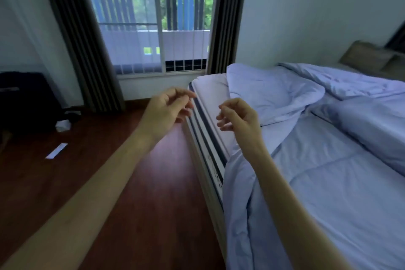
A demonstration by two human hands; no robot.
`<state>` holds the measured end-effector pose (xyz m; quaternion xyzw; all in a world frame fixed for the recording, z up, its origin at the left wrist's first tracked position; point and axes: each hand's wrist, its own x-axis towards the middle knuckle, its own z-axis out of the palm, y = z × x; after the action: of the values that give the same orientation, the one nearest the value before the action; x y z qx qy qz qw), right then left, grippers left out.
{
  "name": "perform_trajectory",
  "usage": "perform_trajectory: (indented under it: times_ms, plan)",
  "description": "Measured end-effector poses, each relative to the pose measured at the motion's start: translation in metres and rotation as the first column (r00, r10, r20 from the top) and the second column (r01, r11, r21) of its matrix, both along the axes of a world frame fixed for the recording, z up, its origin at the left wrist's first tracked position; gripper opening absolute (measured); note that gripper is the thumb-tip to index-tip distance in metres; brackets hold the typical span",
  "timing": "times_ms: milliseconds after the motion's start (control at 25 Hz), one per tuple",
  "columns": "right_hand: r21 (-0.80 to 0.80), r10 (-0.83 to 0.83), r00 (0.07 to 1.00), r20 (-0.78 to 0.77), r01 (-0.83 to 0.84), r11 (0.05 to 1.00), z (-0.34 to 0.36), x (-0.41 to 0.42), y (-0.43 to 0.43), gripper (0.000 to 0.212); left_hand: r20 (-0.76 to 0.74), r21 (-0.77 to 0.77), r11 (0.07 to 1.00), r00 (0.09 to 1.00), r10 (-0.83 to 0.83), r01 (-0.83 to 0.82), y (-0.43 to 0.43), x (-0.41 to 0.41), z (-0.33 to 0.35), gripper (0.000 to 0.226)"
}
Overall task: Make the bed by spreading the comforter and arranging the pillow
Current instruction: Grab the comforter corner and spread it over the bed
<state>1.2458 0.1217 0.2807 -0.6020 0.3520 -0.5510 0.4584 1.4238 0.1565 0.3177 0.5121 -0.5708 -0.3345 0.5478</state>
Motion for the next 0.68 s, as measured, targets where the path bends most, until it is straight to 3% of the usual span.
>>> perform_trajectory:
  times_ms: [200,400,560,680]
  plan:
    - [0.091,-0.229,0.973,-0.023,0.230,0.969,-0.018,-0.023,-0.068,0.015,0.051,0.108,0.966,0.969,-0.240,0.233,-0.088,-0.002,-0.031,0.022]
    - [0.054,-0.387,0.922,-0.001,0.386,0.921,-0.023,-0.040,-0.162,0.010,0.060,0.120,0.921,0.924,-0.378,0.369,-0.207,-0.017,-0.034,0.022]
    - [0.083,-0.508,0.861,-0.034,0.509,0.857,-0.032,-0.044,-0.238,0.013,-0.016,0.164,0.928,0.941,-0.338,0.336,-0.302,-0.017,-0.042,0.020]
    - [0.110,-0.599,0.796,-0.085,0.605,0.789,-0.043,-0.049,-0.281,0.012,-0.130,0.179,0.959,0.972,-0.198,0.219,-0.365,-0.025,-0.056,0.015]
